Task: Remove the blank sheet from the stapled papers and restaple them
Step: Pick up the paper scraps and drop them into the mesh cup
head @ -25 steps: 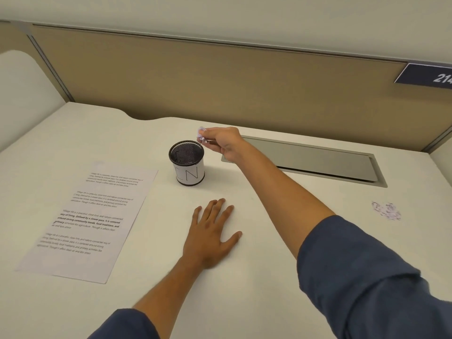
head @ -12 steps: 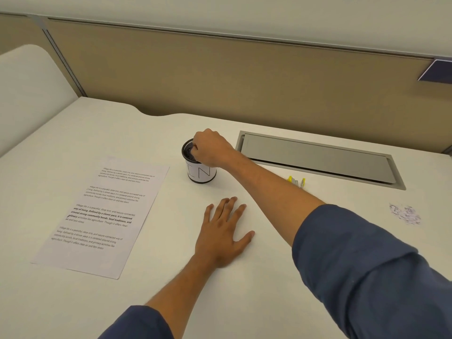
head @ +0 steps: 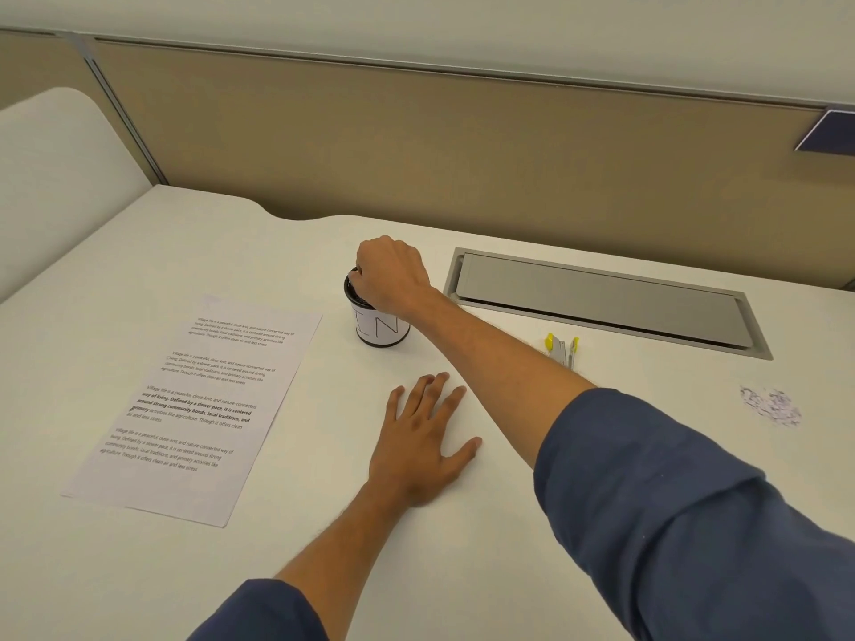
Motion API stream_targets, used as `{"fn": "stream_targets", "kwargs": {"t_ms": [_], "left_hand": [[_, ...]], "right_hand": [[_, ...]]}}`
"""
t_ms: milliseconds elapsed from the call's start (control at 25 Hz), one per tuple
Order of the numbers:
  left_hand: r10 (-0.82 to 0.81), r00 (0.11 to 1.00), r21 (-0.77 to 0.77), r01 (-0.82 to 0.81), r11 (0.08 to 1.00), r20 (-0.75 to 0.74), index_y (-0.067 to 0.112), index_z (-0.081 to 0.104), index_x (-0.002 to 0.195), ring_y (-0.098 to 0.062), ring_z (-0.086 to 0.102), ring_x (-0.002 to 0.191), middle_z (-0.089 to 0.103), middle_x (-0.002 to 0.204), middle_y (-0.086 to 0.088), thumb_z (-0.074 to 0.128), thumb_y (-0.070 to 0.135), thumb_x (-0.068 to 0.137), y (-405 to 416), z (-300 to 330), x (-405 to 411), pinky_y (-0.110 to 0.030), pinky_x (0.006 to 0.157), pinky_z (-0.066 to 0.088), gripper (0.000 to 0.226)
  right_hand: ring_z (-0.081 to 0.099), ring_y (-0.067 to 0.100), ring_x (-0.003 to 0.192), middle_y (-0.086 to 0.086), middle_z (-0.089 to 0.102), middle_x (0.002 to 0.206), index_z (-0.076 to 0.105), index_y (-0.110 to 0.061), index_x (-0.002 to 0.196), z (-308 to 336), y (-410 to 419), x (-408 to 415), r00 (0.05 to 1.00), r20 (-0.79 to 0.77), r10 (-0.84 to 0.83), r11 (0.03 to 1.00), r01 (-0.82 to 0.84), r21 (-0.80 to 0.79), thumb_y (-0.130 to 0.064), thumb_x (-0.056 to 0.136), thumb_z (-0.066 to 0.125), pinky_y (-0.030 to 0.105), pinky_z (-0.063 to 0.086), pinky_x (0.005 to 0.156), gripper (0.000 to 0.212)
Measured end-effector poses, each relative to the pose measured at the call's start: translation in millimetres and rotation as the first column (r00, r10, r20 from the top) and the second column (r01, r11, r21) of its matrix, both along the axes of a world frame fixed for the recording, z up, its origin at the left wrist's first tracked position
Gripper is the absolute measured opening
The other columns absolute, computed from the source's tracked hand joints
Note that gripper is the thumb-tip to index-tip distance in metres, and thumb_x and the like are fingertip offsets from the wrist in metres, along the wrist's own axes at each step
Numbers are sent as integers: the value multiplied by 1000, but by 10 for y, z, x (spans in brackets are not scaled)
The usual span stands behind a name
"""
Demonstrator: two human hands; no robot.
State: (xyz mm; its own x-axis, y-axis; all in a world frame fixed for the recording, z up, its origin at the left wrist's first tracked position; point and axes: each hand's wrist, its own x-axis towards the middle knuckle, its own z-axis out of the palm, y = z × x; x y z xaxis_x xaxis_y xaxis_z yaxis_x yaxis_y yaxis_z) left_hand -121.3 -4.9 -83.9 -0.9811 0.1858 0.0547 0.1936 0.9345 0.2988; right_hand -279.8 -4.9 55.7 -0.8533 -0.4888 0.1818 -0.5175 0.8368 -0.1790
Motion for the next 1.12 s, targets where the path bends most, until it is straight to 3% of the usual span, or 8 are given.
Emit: {"fn": "stream_targets", "kwargs": {"t_ms": [240,400,640,800,880,960,1040,1120], "left_hand": [[7,1000,-9,-7,1000,16,35,7,154,-12,-5,150,3,164,7,19,69,91,1,-20,0,-42,120,-10,72],[9,1000,5,-9,1000,0,36,12,153,-11,-4,150,4,164,8,21,69,92,1,-25,-2,-40,120,-10,70],[14,1000,19,-14,1000,-24,36,16,152,-10,-1,150,6,163,9,26,68,92,1,-11,2,-40,120,-9,69],[11,1000,15,-11,1000,-12,37,14,152,-9,-4,149,4,163,10,26,68,92,2,-5,0,-37,118,-13,69],[12,1000,9,-12,1000,-7,37,12,152,-8,-6,149,2,163,11,25,69,92,1,-3,6,-36,117,-15,69],[11,1000,7,-11,1000,-7,37,12,152,-8,-7,149,1,163,11,24,69,92,-1,6,16,-37,118,-14,69],[10,1000,17,-9,1000,-7,37,15,152,-8,-5,149,3,163,11,26,68,92,1,21,24,-38,120,-10,69],[13,1000,18,-13,1000,-16,36,17,152,-9,-3,149,5,163,11,27,67,92,6,36,28,-40,121,-6,68]], "right_hand": [[63,24,89,-1,70,93,70,-16,93,-33,8,-30,999,-31,-16,999,15,-29,-5,81,54,34,36,87,24],[57,24,92,2,61,97,71,-12,89,-53,64,-59,1000,-1,5,997,-6,-81,-19,90,50,35,33,82,21],[62,27,94,4,69,107,70,-19,103,-52,136,-118,994,110,12,991,3,-137,-9,81,54,29,38,73,30],[60,33,77,7,67,83,68,-11,78,-75,137,-119,990,134,42,987,-21,-158,-15,85,51,30,38,60,19],[62,27,82,4,70,89,72,-14,84,-71,175,-141,989,140,40,965,-2,-262,-12,84,55,30,45,65,18],[65,19,86,0,73,91,75,-15,92,-58,229,-178,974,224,24,864,93,-495,-9,80,62,29,50,76,19],[69,17,75,3,72,79,75,-10,88,-28,340,-230,918,393,52,615,280,-737,-5,76,69,24,53,74,14],[69,14,66,5,69,75,73,-9,81,-45,523,-294,847,521,102,383,450,-807,-1,77,71,18,51,68,10]]}}
